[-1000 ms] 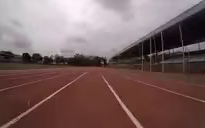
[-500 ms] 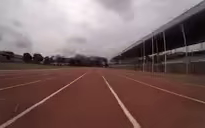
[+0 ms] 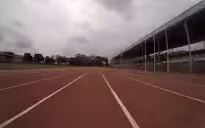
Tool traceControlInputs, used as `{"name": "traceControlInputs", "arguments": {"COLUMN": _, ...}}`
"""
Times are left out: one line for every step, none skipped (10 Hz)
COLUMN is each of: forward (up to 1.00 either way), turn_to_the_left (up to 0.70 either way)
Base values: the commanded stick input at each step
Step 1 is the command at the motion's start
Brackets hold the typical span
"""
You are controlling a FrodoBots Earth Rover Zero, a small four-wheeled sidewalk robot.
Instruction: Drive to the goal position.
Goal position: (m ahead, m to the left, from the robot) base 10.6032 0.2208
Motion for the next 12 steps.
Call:
{"name": "traceControlInputs", "arguments": {"forward": 0.70, "turn_to_the_left": 0.00}}
{"name": "traceControlInputs", "arguments": {"forward": 0.70, "turn_to_the_left": 0.00}}
{"name": "traceControlInputs", "arguments": {"forward": 0.70, "turn_to_the_left": 0.00}}
{"name": "traceControlInputs", "arguments": {"forward": 0.70, "turn_to_the_left": 0.00}}
{"name": "traceControlInputs", "arguments": {"forward": 0.70, "turn_to_the_left": 0.00}}
{"name": "traceControlInputs", "arguments": {"forward": 0.70, "turn_to_the_left": 0.00}}
{"name": "traceControlInputs", "arguments": {"forward": 0.70, "turn_to_the_left": 0.00}}
{"name": "traceControlInputs", "arguments": {"forward": 0.70, "turn_to_the_left": 0.00}}
{"name": "traceControlInputs", "arguments": {"forward": 0.70, "turn_to_the_left": 0.00}}
{"name": "traceControlInputs", "arguments": {"forward": 0.70, "turn_to_the_left": 0.00}}
{"name": "traceControlInputs", "arguments": {"forward": 0.70, "turn_to_the_left": 0.00}}
{"name": "traceControlInputs", "arguments": {"forward": 0.70, "turn_to_the_left": 0.00}}
